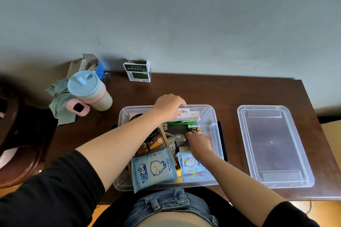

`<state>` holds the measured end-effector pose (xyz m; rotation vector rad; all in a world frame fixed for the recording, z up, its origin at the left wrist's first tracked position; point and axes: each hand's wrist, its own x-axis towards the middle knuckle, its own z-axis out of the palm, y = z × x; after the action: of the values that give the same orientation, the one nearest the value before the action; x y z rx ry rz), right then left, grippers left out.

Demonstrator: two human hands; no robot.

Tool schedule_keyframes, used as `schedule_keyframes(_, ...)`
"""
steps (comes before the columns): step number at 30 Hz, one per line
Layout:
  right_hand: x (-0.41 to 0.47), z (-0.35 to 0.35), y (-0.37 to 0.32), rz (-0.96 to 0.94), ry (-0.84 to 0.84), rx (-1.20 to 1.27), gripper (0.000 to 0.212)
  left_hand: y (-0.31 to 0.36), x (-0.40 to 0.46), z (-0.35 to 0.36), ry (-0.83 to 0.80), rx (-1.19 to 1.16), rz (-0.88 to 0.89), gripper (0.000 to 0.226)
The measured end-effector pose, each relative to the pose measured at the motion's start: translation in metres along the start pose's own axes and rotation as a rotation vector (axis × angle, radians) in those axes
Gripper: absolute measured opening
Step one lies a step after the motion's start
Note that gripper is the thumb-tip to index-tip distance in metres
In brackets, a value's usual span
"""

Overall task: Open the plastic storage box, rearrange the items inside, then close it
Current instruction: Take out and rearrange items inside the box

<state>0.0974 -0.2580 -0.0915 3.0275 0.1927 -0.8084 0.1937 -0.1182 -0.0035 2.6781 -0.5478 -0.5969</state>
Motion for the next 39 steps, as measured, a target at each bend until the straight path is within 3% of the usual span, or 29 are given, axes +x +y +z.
schedule_keyframes(3,0.0,0.0,-0.002,0.034,-0.015,0.004,0.034,0.0,0.0,0.0,-0.002,0.007,-0.005,0.04)
schedule_keyframes(8,0.0,-0.004,-0.002,0.083,0.019,0.189,0.024,0.0,0.0,-0.001,-0.005,-0.003,-0.01,0.04)
schedule_keyframes(12,0.002,-0.007,-0.009,-0.037,-0.002,0.272,0.046,0.0,0.0,-0.001,-0.014,-0.032,-0.021,0.039)
schedule_keyframes(19,0.017,-0.02,-0.014,0.03,-0.224,0.57,0.024,0.001,0.0,-0.001,-0.026,-0.047,-0.035,0.039)
schedule_keyframes(25,0.021,-0.012,-0.029,0.097,-0.204,0.578,0.014,0.002,-0.001,-0.002,-0.025,-0.057,-0.041,0.04)
schedule_keyframes(27,0.025,-0.014,-0.034,0.125,-0.159,0.553,0.022,0.003,-0.001,-0.002,-0.023,-0.054,-0.04,0.04)
schedule_keyframes(35,0.039,-0.02,-0.06,0.134,-0.077,0.27,0.02,0.001,-0.002,-0.003,-0.031,-0.075,-0.053,0.04)
schedule_keyframes(39,0.042,-0.025,-0.063,0.037,-0.046,0.132,0.019,0.002,-0.001,-0.003,-0.026,-0.08,-0.058,0.04)
